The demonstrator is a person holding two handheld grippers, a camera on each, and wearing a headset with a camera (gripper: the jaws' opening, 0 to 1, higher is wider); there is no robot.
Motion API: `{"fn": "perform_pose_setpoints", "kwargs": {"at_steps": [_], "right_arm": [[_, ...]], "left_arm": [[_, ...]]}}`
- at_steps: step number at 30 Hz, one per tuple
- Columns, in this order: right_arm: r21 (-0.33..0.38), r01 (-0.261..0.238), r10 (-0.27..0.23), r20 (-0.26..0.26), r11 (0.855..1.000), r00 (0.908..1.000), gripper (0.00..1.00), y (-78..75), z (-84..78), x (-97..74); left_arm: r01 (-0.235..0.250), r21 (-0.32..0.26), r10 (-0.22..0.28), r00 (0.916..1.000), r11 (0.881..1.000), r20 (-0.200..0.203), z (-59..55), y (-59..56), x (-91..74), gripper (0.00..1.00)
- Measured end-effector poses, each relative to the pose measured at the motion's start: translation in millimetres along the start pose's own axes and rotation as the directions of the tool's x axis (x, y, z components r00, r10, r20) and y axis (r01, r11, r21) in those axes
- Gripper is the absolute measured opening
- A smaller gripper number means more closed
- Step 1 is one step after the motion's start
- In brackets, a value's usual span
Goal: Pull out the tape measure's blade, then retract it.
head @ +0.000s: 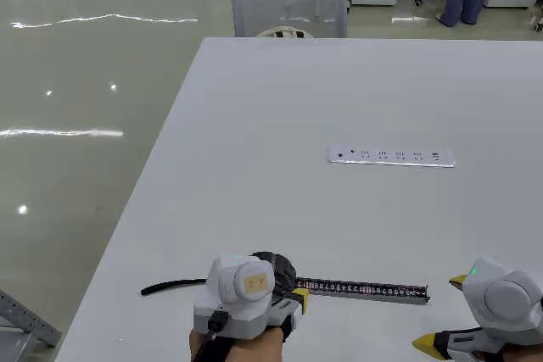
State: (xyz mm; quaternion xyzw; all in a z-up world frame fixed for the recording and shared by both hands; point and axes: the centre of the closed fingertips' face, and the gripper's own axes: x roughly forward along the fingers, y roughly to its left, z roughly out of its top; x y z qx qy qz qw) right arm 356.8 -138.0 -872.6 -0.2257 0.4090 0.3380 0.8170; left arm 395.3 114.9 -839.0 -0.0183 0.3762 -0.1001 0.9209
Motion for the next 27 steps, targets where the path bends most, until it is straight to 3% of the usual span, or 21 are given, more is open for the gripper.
{"fn": "perform_pose_setpoints", "kwargs": {"at_steps": [6,11,15,27], "right_arm": [[-0.074,-0.038,0.037,-0.006,0.997,0.9993,0.7,-5.0,0.6,7.6],[-0.097,-0.049,0.048,-0.017,0.994,0.9987,0.68,-7.8,-1.4,11.7],[-0.149,-0.091,0.088,-0.032,0.985,0.9957,0.67,-11.6,-3.8,20.1],[-0.265,-0.165,0.143,-0.099,0.95,0.9847,0.6,-20.0,-8.0,32.6]], "left_arm": [[-0.008,0.012,0.008,0.9999,1.0,-0.009,-0.6,-0.9,10.3,0.78],[-0.012,0.013,0.012,0.9999,1.0,-0.01,-0.7,0.4,13.9,0.78],[-0.019,0.01,0.019,0.9997,1.0,-0.012,-1.1,3.4,22.3,0.77],[-0.024,0.003,0.024,0.9994,1.0,-0.024,-1.2,4.0,36.5,0.76]]}}
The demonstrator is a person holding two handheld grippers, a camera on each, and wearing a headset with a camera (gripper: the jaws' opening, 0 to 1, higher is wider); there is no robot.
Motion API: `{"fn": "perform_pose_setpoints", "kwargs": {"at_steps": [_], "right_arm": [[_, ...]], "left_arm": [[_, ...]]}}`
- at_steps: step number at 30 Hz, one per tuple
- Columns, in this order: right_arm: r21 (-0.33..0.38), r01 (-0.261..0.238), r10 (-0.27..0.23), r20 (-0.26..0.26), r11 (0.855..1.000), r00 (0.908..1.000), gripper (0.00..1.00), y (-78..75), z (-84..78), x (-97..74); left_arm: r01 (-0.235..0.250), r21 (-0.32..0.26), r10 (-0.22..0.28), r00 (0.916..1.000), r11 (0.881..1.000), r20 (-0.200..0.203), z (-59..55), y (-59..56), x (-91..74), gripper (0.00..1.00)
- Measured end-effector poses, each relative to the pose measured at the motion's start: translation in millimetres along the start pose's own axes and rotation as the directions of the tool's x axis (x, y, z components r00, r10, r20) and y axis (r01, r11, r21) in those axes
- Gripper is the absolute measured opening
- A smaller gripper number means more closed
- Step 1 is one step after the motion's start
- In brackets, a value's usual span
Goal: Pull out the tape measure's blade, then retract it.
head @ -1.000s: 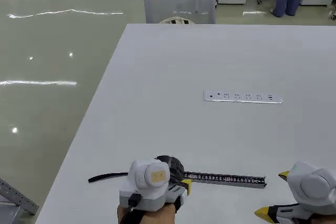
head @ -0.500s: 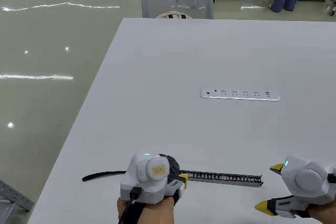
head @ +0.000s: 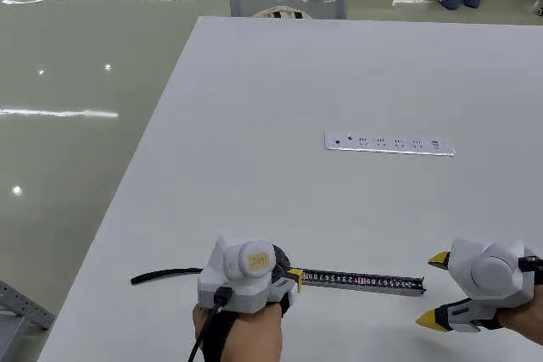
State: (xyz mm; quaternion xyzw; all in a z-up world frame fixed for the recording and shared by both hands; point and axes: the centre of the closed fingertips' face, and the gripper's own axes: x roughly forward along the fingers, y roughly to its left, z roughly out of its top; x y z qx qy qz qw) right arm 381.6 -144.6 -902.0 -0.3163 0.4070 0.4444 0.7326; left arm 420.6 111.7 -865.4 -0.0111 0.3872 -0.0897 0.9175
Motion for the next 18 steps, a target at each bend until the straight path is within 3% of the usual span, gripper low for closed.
{"fn": "perform_pose_setpoints", "kwargs": {"at_steps": [18], "right_arm": [[-0.14,-0.102,0.091,-0.087,0.985,0.9921,0.49,-8.0,-13.2,13.4]], "left_arm": [[-0.019,-0.014,0.019,0.9998,1.0,0.001,4.2,2.4,18.4,0.74]]}}
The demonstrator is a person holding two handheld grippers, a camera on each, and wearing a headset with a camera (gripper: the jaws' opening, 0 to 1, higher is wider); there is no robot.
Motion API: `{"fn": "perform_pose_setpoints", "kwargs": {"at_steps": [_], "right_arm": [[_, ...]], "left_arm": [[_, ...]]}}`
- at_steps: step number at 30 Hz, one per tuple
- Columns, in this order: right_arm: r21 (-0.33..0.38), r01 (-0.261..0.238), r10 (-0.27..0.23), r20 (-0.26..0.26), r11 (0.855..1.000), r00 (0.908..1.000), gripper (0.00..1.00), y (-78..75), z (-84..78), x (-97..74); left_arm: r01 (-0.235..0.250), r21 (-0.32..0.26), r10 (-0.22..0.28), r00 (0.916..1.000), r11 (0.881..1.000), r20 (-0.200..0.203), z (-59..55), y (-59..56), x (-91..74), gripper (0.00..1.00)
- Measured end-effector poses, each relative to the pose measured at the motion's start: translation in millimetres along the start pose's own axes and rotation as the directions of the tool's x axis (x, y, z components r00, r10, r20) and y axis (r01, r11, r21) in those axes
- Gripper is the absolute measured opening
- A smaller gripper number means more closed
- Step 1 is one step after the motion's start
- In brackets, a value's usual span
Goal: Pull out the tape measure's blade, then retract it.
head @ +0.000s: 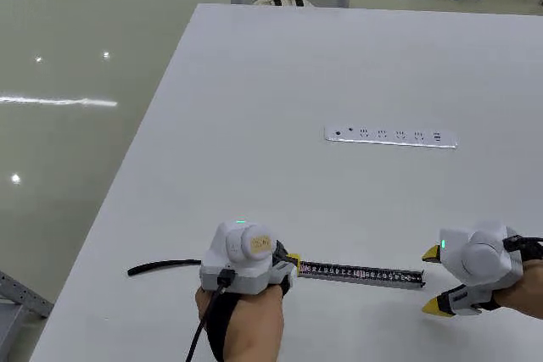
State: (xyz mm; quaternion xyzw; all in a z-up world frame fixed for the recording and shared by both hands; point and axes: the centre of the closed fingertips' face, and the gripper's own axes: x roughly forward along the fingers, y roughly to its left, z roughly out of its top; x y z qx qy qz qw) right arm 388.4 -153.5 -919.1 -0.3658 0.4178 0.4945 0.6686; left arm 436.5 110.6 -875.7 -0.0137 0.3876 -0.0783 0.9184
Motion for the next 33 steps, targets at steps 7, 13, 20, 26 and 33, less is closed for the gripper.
{"fn": "perform_pose_setpoints", "kwargs": {"at_steps": [7,13,20,26,33], "right_arm": [[-0.029,-0.037,0.036,-0.025,0.999,0.999,0.43,-2.8,-4.8,5.4],[-0.043,-0.052,0.051,-0.042,0.998,0.9978,0.42,-4.7,-7.5,8.7],[-0.059,-0.068,0.065,-0.052,0.996,0.9965,0.38,-6.8,-6.8,10.6],[-0.064,-0.081,0.077,-0.061,0.995,0.9952,0.36,-8.2,-7.2,13.4],[-0.079,-0.097,0.092,-0.067,0.992,0.9935,0.3,-8.7,-5.8,16.0]], "left_arm": [[-0.001,-0.004,0.001,1.0,1.0,-0.009,-2.6,1.8,7.3,0.74],[0.0,-0.011,0.0,1.0,1.0,-0.006,-2.0,2.5,11.8,0.73],[-0.002,-0.024,0.001,0.9998,1.0,-0.017,-5.4,4.5,15.7,0.72],[0.001,-0.026,-0.001,0.9996,1.0,-0.026,-8.9,4.7,19.5,0.71],[0.001,-0.028,-0.002,0.9993,1.0,-0.037,-11.7,6.3,23.6,0.7]]}}
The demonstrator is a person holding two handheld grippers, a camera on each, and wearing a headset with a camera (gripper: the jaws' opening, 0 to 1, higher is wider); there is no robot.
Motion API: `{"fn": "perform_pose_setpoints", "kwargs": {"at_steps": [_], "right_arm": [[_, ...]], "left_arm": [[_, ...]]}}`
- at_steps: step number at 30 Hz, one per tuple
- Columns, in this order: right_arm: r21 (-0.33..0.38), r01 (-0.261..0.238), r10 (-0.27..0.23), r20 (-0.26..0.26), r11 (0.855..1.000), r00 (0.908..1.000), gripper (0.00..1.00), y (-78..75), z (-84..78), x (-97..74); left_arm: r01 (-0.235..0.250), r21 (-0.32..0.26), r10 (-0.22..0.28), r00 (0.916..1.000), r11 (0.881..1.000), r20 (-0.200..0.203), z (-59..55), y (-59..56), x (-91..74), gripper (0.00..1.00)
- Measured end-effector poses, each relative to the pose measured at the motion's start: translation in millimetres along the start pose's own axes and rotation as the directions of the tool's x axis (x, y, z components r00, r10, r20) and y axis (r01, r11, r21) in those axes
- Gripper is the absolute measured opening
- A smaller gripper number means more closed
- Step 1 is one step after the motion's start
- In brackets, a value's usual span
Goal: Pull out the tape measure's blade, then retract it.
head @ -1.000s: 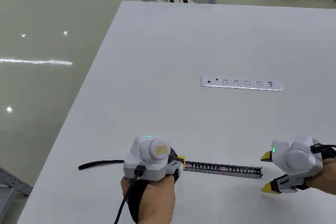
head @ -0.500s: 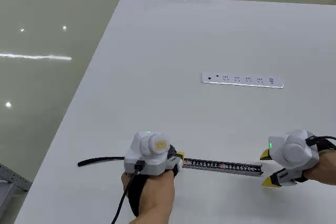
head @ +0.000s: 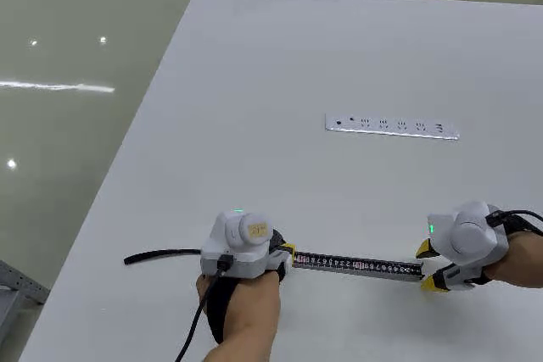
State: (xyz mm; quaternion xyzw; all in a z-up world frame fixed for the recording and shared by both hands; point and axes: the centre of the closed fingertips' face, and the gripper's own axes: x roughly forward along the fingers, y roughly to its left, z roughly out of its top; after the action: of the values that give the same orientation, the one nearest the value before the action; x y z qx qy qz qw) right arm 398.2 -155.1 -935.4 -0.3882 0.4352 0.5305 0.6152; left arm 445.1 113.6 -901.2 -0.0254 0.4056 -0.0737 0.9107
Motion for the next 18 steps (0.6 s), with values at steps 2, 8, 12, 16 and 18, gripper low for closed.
{"fn": "perform_pose_setpoints", "kwargs": {"at_steps": [2,8,12,16,18], "right_arm": [[-0.001,-0.005,0.005,0.0,1.0,1.0,0.29,0.2,0.6,1.1],[-0.021,-0.013,0.013,-0.002,1.0,0.9999,0.22,2.0,1.5,3.6],[-0.022,-0.011,0.011,-0.008,1.0,0.9999,0.22,2.2,0.3,4.1],[-0.029,-0.018,0.017,-0.012,0.999,0.9998,0.19,3.7,-1.2,4.5],[-0.019,-0.013,0.013,-0.009,1.0,0.9999,0.19,2.3,-1.1,4.3]], "left_arm": [[0.001,-0.001,-0.001,1.0,1.0,0.002,0.6,0.6,0.4,0.69],[-0.001,0.003,0.001,1.0,1.0,0.004,1.6,1.7,1.9,0.66],[0.004,0.006,-0.004,1.0,1.0,0.009,2.0,0.4,2.8,0.66],[0.005,0.008,-0.005,1.0,1.0,0.007,1.6,0.1,2.9,0.65],[0.006,0.007,-0.007,0.9999,1.0,0.008,1.9,-0.2,3.3,0.65]]}}
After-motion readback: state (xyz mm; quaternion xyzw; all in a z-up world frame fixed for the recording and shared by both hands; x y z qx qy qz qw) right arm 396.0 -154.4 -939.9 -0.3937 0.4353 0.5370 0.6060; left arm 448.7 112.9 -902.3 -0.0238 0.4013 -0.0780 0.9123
